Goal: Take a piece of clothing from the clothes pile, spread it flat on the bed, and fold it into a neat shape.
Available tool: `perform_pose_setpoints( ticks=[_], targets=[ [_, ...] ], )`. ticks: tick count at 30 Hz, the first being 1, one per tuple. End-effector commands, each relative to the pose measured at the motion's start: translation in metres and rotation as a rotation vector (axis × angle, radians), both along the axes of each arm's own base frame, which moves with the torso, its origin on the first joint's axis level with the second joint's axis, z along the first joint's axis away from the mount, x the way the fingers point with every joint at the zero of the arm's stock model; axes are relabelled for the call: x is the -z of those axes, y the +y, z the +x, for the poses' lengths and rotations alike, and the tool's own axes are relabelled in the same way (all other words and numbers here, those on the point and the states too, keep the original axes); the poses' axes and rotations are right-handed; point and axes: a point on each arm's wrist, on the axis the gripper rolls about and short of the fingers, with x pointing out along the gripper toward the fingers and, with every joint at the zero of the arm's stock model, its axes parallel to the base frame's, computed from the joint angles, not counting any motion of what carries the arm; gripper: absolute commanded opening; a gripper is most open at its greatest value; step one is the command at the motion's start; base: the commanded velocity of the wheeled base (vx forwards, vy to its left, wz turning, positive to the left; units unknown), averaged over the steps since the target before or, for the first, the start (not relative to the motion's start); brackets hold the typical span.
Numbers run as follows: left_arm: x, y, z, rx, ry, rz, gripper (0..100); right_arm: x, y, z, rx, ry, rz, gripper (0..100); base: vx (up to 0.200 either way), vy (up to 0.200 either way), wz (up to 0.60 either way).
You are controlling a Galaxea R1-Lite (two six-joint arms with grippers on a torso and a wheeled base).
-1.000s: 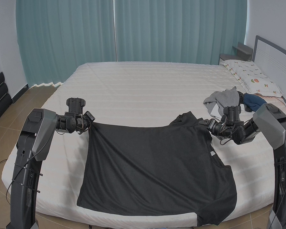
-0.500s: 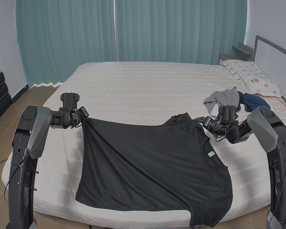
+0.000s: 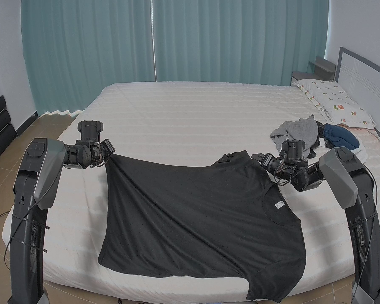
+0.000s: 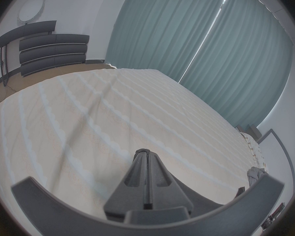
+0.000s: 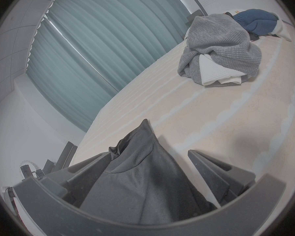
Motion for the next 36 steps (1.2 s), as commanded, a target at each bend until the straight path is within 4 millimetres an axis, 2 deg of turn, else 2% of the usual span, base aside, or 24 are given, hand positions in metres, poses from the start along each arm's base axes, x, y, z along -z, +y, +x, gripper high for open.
perform_pose_setpoints(
  ticks=[1, 7, 13, 14, 24, 32, 36],
  targets=[
    [0.0, 0.0, 0.0, 0.0, 0.001, -0.001, 0, 0.005, 0.005, 0.004, -0.009, 0.004, -0.001, 100, 0.0, 0.0, 0.0],
    [0.002, -0.001, 0.0, 0.002, 0.007, -0.001, 0, 0.005, 0.005, 0.01, -0.007, 0.016, -0.009, 100, 0.0, 0.0, 0.0],
    [0.003, -0.002, -0.001, 0.003, 0.018, -0.001, 0, 0.014, 0.006, 0.011, -0.007, 0.038, -0.021, 100, 0.0, 0.0, 0.0],
    [0.003, -0.002, -0.001, 0.003, 0.019, -0.001, 0, 0.015, 0.006, 0.011, -0.008, 0.038, -0.024, 0, 0.0, 0.0, 0.0],
    [0.007, -0.004, 0.0, 0.005, 0.026, 0.0, 0, 0.01, 0.001, 0.013, 0.001, 0.024, -0.027, 0, 0.0, 0.0, 0.0],
    [0.007, -0.004, 0.0, 0.006, 0.019, 0.0, 0, -0.012, -0.011, 0.024, 0.08, -0.062, -0.032, 0, 0.0, 0.0, 0.0],
    [0.006, -0.005, 0.001, 0.009, 0.009, -0.001, 0, -0.015, -0.019, 0.027, 0.124, -0.083, -0.037, 0, 0.0, 0.0, 0.0]
  ],
)
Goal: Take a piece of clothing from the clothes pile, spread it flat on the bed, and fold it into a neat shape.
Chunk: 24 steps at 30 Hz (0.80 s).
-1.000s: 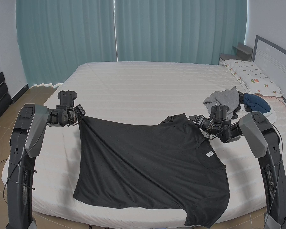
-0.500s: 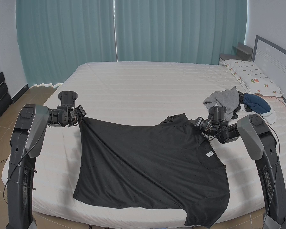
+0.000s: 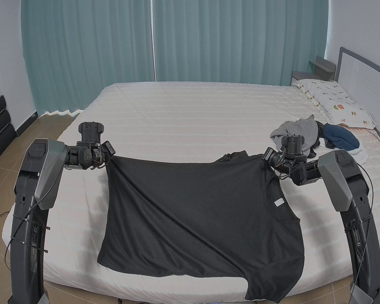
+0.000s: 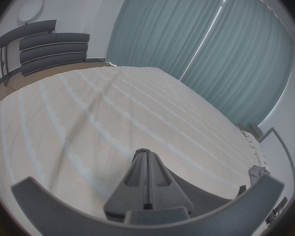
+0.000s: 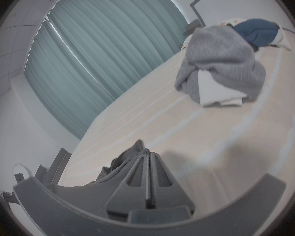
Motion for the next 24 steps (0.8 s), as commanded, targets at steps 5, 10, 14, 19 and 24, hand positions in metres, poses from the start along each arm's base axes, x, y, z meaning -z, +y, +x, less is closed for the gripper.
perform_pose_setpoints(
  ticks=[5, 10, 14, 19, 24],
  targets=[
    [-0.002, -0.002, 0.002, 0.005, -0.033, 0.001, 0, -0.003, -0.01, 0.003, 0.023, -0.031, 0.003, 0, 0.0, 0.0, 0.0],
    [0.0, -0.006, 0.003, 0.013, -0.039, 0.0, 0, -0.011, -0.015, 0.005, 0.05, -0.092, -0.008, 0, 0.0, 0.0, 0.0],
    [0.008, -0.01, 0.003, 0.022, -0.027, 0.0, 0, -0.016, -0.016, 0.006, 0.05, -0.122, -0.011, 0, 0.0, 0.0, 0.0],
    [0.02, -0.013, 0.006, 0.039, -0.038, 0.021, 0, 0.001, -0.015, 0.006, 0.038, -0.108, -0.046, 0, 0.0, 0.0, 0.0],
    [0.033, -0.017, 0.008, 0.045, -0.042, 0.022, 0, 0.026, -0.013, 0.007, 0.028, -0.106, -0.075, 0, 0.0, 0.0, 0.0]
  ],
)
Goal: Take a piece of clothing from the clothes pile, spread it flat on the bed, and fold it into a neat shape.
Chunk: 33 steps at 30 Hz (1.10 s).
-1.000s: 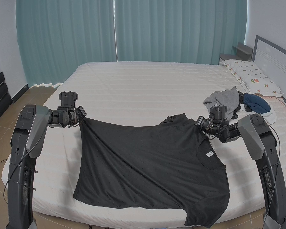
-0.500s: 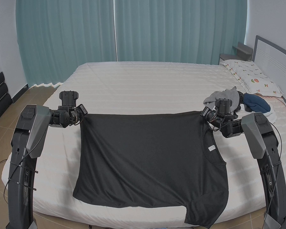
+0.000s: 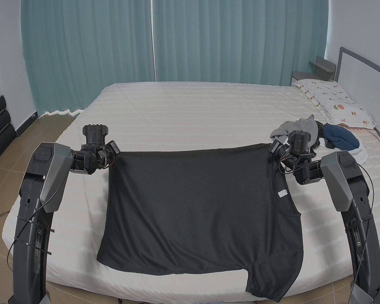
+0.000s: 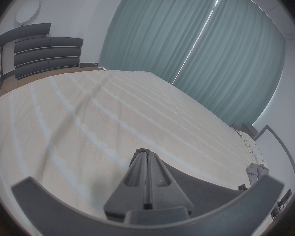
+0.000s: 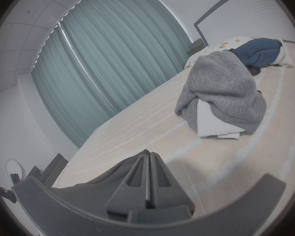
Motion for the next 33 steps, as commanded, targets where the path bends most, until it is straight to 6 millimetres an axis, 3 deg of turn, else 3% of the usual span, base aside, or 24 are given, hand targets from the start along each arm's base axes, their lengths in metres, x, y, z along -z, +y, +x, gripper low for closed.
perform_pose_setpoints(
  ticks=[1, 4, 5, 10, 16, 20, 22, 26, 28, 29, 30, 33],
  targets=[
    [0.021, -0.004, 0.001, 0.007, 0.035, 0.002, 0, 0.028, 0.003, -0.001, -0.008, 0.038, -0.017, 0, 0.0, 0.0, 0.0],
    [0.025, -0.006, 0.001, 0.01, 0.041, 0.002, 0, 0.029, 0.003, -0.001, -0.01, 0.041, -0.017, 0, 0.0, 0.0, 0.0],
    [0.025, -0.006, 0.001, 0.01, 0.043, 0.002, 100, 0.03, 0.004, -0.001, -0.011, 0.042, -0.017, 100, 0.0, 0.0, 0.0],
    [0.03, -0.009, 0.0, 0.016, 0.055, 0.002, 100, 0.031, 0.008, -0.001, -0.015, 0.042, -0.017, 100, 0.0, 0.0, 0.0],
    [0.024, -0.009, -0.001, 0.011, 0.051, 0.0, 100, 0.01, 0.001, -0.004, 0.009, 0.029, -0.012, 100, 0.0, 0.0, 0.0],
    [-0.001, -0.004, -0.007, -0.007, 0.051, -0.007, 100, -0.011, -0.011, -0.015, 0.028, 0.036, -0.005, 100, 0.0, 0.0, 0.0],
    [-0.028, 0.001, -0.02, -0.017, 0.062, -0.021, 100, -0.032, -0.018, -0.033, 0.039, 0.028, 0.002, 100, 0.0, 0.0, 0.0],
    [-0.058, 0.007, -0.049, -0.017, 0.078, -0.054, 100, -0.051, -0.025, -0.076, 0.003, 0.079, 0.016, 100, 0.0, 0.0, 0.0],
    [-0.066, 0.009, -0.064, 0.001, 0.098, -0.075, 100, -0.058, -0.028, -0.096, -0.024, 0.101, 0.028, 100, 0.0, 0.0, 0.0],
    [-0.066, 0.009, -0.064, 0.001, 0.098, -0.075, 100, -0.058, -0.028, -0.096, -0.024, 0.101, 0.028, 100, 0.0, 0.0, 0.0],
    [-0.073, 0.01, -0.083, 0.023, 0.129, -0.107, 100, -0.065, -0.028, -0.12, -0.039, 0.14, 0.07, 100, 0.0, 0.0, 0.0],
    [-0.076, 0.008, -0.111, 0.042, 0.179, -0.144, 100, -0.075, -0.024, -0.153, -0.046, 0.193, 0.15, 100, 0.0, 0.0, 0.0]
  ],
)
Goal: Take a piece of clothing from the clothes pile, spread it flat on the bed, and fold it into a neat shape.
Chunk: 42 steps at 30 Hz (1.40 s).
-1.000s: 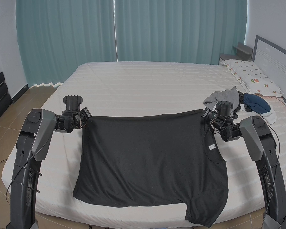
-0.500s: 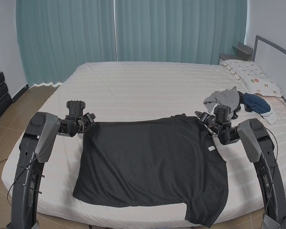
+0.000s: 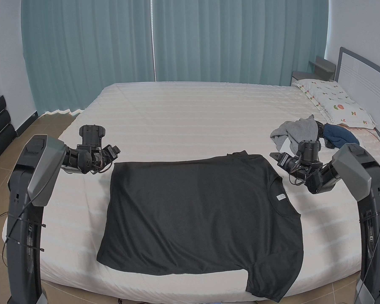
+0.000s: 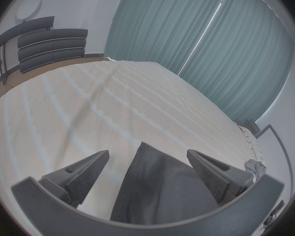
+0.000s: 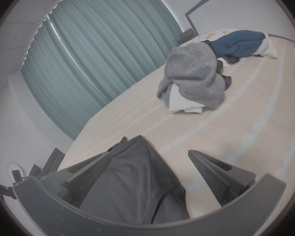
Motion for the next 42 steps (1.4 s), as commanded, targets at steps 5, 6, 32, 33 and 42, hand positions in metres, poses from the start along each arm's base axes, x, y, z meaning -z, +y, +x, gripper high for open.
perform_pose_setpoints(
  ticks=[5, 6, 32, 33, 42],
  targets=[
    [-0.058, 0.002, -0.114, 0.043, 0.081, -0.163, 100, -0.069, -0.002, -0.132, -0.045, 0.101, 0.167, 100, 0.0, 0.0, 0.0],
    [-0.057, 0.0, -0.123, 0.046, 0.086, -0.185, 100, -0.067, -0.002, -0.142, -0.049, 0.113, 0.168, 100, 0.0, 0.0, 0.0],
    [-0.003, -0.043, -0.256, 0.104, 0.197, -0.293, 100, -0.028, 0.009, -0.258, -0.106, 0.17, 0.177, 100, -0.092, 0.0, 0.0],
    [-0.002, -0.043, -0.255, 0.106, 0.202, -0.292, 100, -0.028, 0.009, -0.259, -0.106, 0.173, 0.177, 100, 0.0, 0.0, 0.0],
    [0.002, -0.044, -0.251, 0.078, 0.214, -0.332, 100, -0.029, 0.009, -0.262, -0.11, 0.177, 0.176, 100, 0.0, 0.0, 0.0]
  ],
)
